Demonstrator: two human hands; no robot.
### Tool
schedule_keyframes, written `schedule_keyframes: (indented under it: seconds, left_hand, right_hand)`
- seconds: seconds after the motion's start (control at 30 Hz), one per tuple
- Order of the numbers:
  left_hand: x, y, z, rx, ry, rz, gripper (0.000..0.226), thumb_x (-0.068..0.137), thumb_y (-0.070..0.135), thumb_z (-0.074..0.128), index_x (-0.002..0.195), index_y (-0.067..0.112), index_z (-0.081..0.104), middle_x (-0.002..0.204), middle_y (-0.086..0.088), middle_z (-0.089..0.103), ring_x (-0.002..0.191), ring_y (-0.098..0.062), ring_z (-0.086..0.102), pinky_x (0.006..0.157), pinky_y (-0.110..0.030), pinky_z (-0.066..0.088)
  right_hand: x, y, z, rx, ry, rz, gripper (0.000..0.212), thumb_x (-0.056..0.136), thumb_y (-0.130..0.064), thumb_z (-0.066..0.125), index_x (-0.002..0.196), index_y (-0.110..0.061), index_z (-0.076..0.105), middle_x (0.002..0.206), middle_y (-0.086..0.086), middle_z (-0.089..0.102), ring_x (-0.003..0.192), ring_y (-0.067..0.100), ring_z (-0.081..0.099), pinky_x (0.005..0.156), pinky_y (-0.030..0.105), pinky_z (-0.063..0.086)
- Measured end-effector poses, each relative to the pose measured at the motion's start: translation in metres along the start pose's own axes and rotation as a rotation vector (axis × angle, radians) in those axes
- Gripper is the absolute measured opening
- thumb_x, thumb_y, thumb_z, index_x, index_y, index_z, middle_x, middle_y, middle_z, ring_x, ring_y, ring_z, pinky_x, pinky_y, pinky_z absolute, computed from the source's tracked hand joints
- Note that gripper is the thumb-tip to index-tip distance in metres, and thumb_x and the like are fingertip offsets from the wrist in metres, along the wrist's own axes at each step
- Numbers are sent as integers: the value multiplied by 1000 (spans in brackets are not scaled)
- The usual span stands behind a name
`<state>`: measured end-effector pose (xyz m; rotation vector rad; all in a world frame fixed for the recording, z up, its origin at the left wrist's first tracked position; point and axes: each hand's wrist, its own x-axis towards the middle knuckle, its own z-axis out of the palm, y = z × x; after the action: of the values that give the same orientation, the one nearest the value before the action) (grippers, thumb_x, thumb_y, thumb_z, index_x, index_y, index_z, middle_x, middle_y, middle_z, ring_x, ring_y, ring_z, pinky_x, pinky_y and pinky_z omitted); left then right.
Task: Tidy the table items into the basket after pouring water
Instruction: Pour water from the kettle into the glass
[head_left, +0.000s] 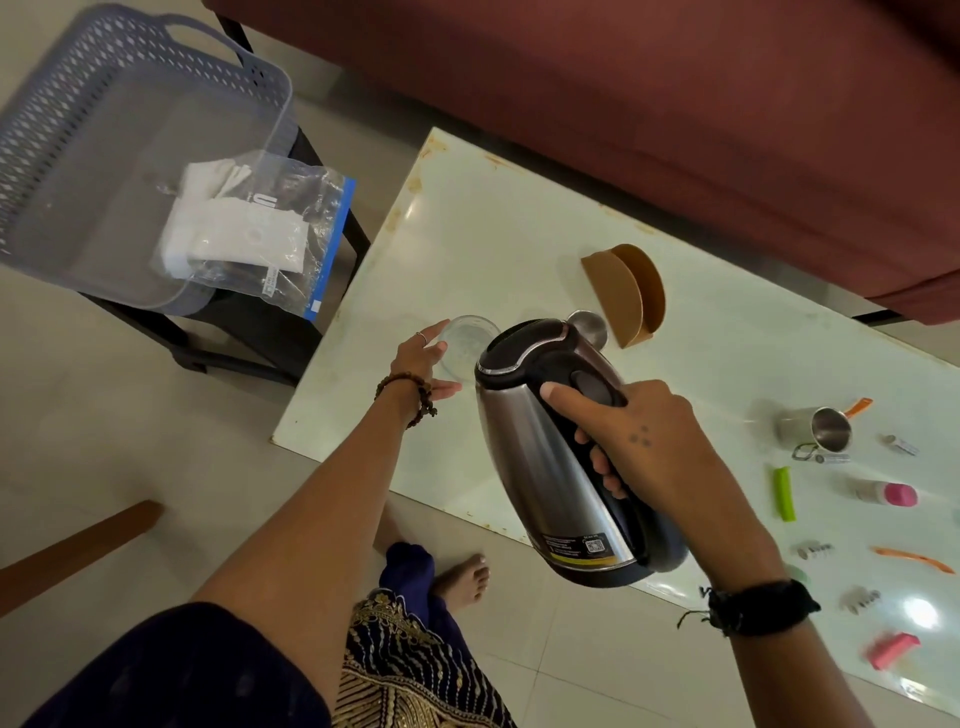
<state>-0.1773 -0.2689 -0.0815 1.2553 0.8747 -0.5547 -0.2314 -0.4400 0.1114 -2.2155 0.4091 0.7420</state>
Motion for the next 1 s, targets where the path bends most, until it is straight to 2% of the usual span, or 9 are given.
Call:
schedule_keyframes:
  seconds: [0.07, 0.13, 0.2, 0.33, 0.43, 0.5, 0.67, 0.9, 1.0]
  left_hand:
    - [1, -1, -1, 6, -7, 7, 35, 95, 11, 42, 127, 24, 50, 145, -10, 32, 100, -47, 57, 42, -24, 55]
    - [2, -1, -1, 12, -12, 8, 35, 95, 12, 42, 127, 25, 50, 144, -9, 32, 91, -44, 59, 43, -24, 55]
    - [4, -1, -2, 14, -18, 9, 35, 95, 12, 42, 126, 25, 50, 144, -9, 34, 81, -39, 59, 42, -23, 55]
    - [8, -3, -4, -2, -30, 13, 35, 95, 12, 44, 127, 25, 51, 141, -8, 36, 68, -31, 59, 40, -23, 55]
    - [8, -3, -4, 9, -24, 14, 35, 95, 13, 44, 126, 27, 51, 138, -6, 37, 76, -35, 59, 41, -24, 55]
    - [9, -4, -4, 4, -31, 17, 36, 94, 12, 44, 126, 27, 51, 137, -6, 38, 73, -34, 60, 42, -24, 55]
    - [9, -3, -4, -26, -41, -3, 36, 95, 11, 44, 126, 27, 51, 141, -7, 37, 83, -40, 59, 44, -25, 57]
    - [9, -3, -3, -22, -35, 5, 36, 95, 12, 43, 126, 28, 51, 142, -7, 37, 67, -32, 61, 42, -23, 55]
    - [9, -3, -3, -16, -27, 13, 35, 95, 13, 43, 127, 27, 50, 143, -8, 37, 79, -37, 60, 45, -25, 57]
  right_hand:
    - [-2, 8, 3, 19, 24, -14, 39, 78, -53, 60, 56, -21, 52, 39, -7, 52, 36, 3, 48, 47, 21, 42]
    - [-3, 12, 5, 15, 27, -30, 48, 72, -61, 54, 54, -16, 53, 41, -5, 50, 38, 9, 48, 45, 23, 43]
    - [-3, 12, 4, 12, 16, -32, 51, 68, -65, 51, 52, -16, 54, 39, -5, 50, 35, 8, 48, 41, 20, 43]
    - [4, 5, 4, 7, -4, -20, 43, 75, -55, 60, 54, -18, 54, 48, 0, 53, 41, 13, 50, 49, 27, 45]
    - [8, -1, 5, 10, -21, 8, 43, 72, -56, 60, 57, -16, 55, 47, 0, 53, 40, 13, 49, 47, 26, 44]
    - [10, -4, 5, -3, -37, 11, 46, 71, -57, 57, 55, -14, 55, 41, -3, 51, 35, 10, 47, 42, 22, 43]
    - [17, -13, 5, 40, -38, 63, 43, 75, -50, 65, 54, -13, 58, 33, -5, 50, 30, 8, 45, 38, 20, 41]
    - [21, -21, 4, 55, -56, 64, 44, 80, -46, 64, 56, -10, 57, 31, -5, 48, 27, 9, 43, 32, 14, 37]
    - [22, -21, 5, 48, -58, 58, 45, 79, -47, 64, 56, -10, 57, 32, -5, 49, 27, 9, 43, 32, 15, 38]
